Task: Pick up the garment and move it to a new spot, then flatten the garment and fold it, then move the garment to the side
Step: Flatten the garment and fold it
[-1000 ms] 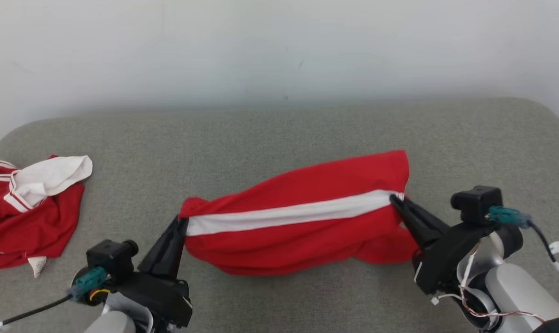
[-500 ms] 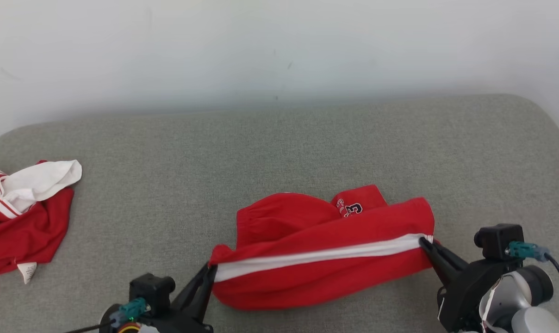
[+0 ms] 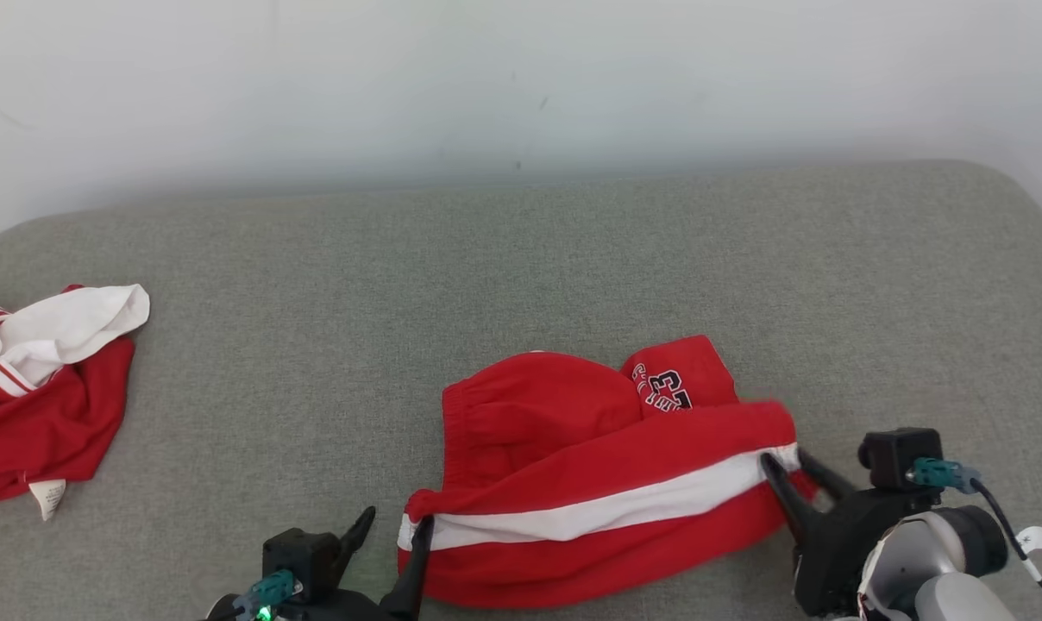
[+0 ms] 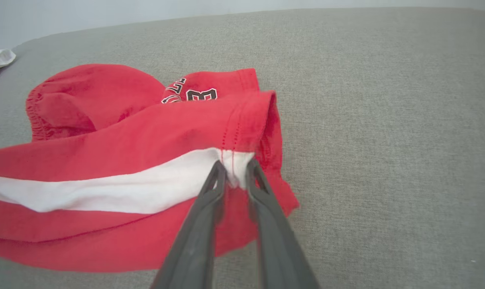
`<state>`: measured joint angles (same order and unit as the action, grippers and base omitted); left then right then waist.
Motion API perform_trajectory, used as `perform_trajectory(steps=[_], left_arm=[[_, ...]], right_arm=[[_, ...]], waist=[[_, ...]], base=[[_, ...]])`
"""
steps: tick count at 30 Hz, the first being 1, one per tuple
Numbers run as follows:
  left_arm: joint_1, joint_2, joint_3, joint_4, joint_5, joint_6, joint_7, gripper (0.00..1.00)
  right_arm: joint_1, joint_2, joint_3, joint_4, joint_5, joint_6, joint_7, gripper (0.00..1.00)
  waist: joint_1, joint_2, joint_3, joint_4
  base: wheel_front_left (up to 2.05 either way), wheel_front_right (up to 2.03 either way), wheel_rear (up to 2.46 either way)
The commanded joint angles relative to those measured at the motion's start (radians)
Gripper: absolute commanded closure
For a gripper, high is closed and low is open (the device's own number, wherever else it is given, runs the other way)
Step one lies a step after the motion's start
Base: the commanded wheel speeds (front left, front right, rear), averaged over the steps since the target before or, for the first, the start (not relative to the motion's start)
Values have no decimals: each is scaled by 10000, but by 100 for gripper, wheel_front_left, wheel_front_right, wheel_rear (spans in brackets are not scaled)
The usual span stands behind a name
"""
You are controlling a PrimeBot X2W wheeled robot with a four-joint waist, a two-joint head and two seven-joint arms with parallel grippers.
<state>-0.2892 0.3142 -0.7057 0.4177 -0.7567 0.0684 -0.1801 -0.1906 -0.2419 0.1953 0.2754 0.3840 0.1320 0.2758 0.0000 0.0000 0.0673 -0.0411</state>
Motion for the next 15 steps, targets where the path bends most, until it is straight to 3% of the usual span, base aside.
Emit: perform_trajectory(steps=[1,15], left_arm=[[53,25,54,16,29,92,-95,0],[1414,521,1093,-1203,535,789,-844,0]], right_arm=[[-79,47,-171,87,-192,-25,-178,0],[989,513,-1513,-319,-976,-26,-1723,0]], waist=[[0,0,-59,37],[0,0,-782,44]], base=[[0,0,0],[0,0,0]])
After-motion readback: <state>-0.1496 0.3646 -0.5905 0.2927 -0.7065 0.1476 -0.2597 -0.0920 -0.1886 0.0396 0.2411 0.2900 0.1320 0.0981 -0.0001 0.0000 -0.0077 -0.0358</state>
